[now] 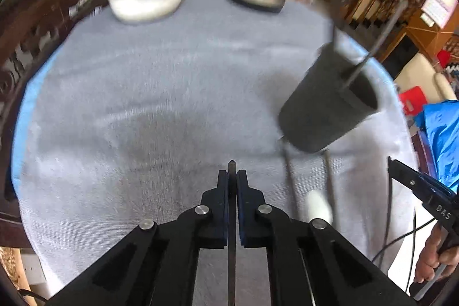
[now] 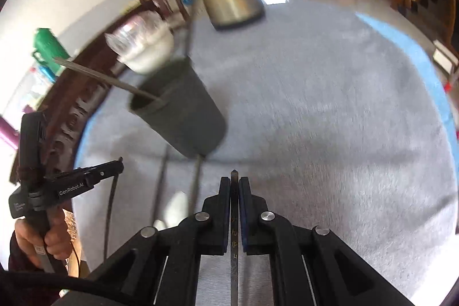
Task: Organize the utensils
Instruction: 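Lift the chopstick with the left gripper and release it into the cup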
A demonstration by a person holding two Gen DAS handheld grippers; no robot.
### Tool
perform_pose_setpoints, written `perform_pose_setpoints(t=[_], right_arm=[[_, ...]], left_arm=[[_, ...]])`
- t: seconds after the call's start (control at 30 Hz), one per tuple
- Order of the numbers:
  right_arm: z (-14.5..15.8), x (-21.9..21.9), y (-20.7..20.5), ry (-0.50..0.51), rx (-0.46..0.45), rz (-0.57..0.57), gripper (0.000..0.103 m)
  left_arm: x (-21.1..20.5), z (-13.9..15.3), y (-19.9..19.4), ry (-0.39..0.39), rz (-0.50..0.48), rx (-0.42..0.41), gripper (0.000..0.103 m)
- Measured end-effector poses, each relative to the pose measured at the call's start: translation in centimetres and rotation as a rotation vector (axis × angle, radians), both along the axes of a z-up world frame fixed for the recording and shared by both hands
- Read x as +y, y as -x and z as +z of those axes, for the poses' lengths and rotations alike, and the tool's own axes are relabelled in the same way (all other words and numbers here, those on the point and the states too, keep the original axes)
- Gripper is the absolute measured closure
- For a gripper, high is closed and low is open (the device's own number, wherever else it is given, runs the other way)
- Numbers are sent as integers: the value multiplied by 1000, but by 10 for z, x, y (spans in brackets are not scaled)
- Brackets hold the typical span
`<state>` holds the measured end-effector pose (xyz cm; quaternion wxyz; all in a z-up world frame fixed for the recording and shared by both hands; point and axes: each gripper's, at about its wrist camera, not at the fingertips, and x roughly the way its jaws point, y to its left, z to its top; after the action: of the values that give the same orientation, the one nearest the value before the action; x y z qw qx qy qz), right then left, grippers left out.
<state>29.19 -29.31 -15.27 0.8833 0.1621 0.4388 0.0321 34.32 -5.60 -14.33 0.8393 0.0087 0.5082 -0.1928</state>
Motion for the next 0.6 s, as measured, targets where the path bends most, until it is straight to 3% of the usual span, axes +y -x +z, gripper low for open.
perform_pose_setpoints(t=[0.33, 0.6], right_arm=[[77, 13, 29, -30, -349, 16, 97], [122, 24, 52, 37, -593, -22, 97]], left_arm=[[-3, 100, 31, 98, -23, -277, 97], [-7, 141, 37, 163, -15, -429, 97]])
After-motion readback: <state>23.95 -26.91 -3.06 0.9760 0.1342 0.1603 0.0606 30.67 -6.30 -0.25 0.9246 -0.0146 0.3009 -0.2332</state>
